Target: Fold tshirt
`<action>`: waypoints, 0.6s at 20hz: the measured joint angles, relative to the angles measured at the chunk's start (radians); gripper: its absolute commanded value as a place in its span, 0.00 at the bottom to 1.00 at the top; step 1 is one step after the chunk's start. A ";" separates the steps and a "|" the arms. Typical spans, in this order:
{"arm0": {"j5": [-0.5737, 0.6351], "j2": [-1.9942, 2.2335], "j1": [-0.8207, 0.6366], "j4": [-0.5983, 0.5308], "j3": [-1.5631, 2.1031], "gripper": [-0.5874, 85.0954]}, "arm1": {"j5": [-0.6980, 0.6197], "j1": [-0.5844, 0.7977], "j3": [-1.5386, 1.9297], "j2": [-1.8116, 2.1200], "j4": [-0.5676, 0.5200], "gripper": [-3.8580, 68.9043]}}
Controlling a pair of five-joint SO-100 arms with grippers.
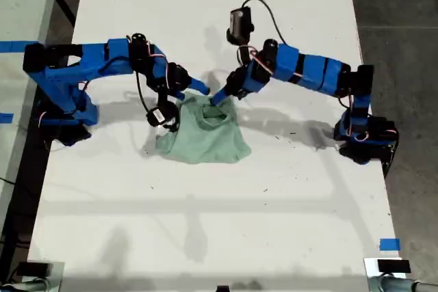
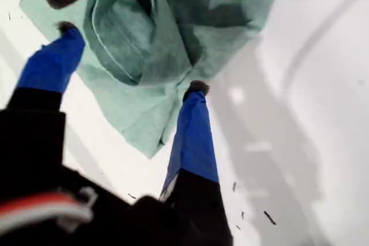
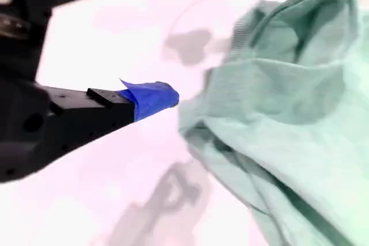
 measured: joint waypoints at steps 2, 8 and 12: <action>0.035 0.083 -0.094 0.044 0.034 0.40 | -0.057 0.077 0.066 0.109 0.017 0.53; -0.040 0.430 0.006 -0.021 0.390 0.29 | -0.086 0.035 0.537 0.480 -0.023 0.38; -0.204 0.652 0.242 -0.155 0.680 0.04 | -0.008 -0.100 0.956 0.813 -0.130 0.15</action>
